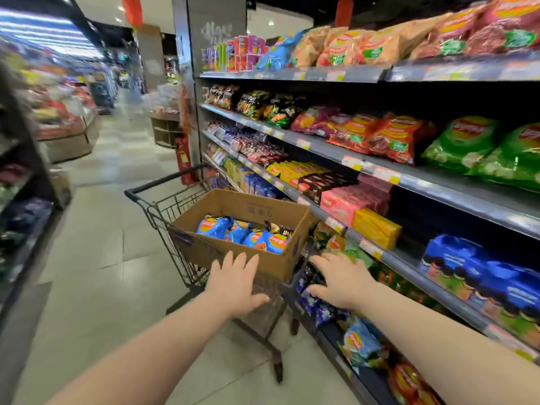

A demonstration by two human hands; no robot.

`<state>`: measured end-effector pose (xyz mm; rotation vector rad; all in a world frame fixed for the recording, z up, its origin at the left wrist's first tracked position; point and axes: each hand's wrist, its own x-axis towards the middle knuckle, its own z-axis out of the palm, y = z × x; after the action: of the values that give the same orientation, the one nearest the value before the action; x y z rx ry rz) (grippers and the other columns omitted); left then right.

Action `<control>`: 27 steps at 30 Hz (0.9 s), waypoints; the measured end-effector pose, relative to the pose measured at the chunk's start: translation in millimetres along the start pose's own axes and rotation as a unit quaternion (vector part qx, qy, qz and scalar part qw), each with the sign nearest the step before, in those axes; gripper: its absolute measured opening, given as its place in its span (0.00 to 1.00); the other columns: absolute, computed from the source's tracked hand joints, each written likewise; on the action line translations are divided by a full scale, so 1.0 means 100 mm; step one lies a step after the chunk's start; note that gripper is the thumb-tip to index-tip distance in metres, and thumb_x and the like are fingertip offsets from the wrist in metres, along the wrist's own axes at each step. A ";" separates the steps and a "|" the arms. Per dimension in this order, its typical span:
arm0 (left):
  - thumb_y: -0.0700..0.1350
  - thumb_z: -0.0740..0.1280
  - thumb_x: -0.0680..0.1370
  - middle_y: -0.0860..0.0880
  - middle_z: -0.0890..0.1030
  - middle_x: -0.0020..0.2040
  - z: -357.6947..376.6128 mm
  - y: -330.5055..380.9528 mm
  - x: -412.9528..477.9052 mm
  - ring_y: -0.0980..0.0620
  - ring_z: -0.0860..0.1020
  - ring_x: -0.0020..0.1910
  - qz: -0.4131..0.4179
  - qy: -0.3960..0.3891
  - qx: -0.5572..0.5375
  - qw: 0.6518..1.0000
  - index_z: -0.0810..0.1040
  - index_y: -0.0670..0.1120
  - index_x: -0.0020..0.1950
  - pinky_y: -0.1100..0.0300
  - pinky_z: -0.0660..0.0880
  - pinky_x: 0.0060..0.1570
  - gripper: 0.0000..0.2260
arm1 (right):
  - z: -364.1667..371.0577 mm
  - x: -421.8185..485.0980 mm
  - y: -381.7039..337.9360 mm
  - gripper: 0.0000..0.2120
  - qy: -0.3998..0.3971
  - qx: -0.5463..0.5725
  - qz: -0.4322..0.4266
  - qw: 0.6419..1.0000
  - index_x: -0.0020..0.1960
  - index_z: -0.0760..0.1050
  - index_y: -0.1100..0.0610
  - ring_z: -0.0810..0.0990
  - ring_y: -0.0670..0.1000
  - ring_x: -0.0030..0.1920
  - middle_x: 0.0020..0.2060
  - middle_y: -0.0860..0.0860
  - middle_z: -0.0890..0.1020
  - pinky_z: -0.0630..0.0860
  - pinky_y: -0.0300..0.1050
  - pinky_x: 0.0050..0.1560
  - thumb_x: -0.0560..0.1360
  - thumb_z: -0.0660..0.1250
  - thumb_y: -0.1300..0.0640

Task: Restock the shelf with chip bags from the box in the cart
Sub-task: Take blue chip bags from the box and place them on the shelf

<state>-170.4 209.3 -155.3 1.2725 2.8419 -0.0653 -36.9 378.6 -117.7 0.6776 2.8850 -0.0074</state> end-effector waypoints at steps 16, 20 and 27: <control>0.68 0.59 0.73 0.48 0.53 0.79 0.36 -1.51 1.67 0.43 0.50 0.77 -0.121 -0.034 -0.005 0.992 0.46 0.50 0.79 0.44 0.52 0.72 0.41 | 0.06 2.70 -0.49 0.34 -0.037 -0.005 -0.076 0.996 0.76 0.54 0.48 0.60 0.55 0.74 0.74 0.49 0.62 0.60 0.62 0.69 0.75 0.57 0.35; 0.67 0.60 0.74 0.48 0.54 0.78 0.36 -1.67 2.31 0.43 0.50 0.77 -0.126 -0.044 -0.001 0.991 0.48 0.50 0.79 0.45 0.53 0.73 0.40 | 0.04 3.40 -0.35 0.35 -0.067 0.013 -0.071 0.995 0.77 0.53 0.47 0.57 0.56 0.75 0.75 0.49 0.61 0.58 0.61 0.70 0.75 0.57 0.36; 0.67 0.60 0.74 0.47 0.54 0.78 0.48 -1.90 3.09 0.43 0.51 0.77 -0.135 -0.072 -0.009 0.988 0.48 0.50 0.78 0.45 0.52 0.73 0.40 | 0.09 4.32 -0.26 0.34 -0.105 0.007 -0.072 0.992 0.76 0.53 0.49 0.58 0.58 0.74 0.75 0.52 0.60 0.58 0.62 0.70 0.76 0.58 0.36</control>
<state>-517.2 310.5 -210.8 0.8338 2.8593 -0.1296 -427.8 545.3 -202.2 0.4408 2.7251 -0.1110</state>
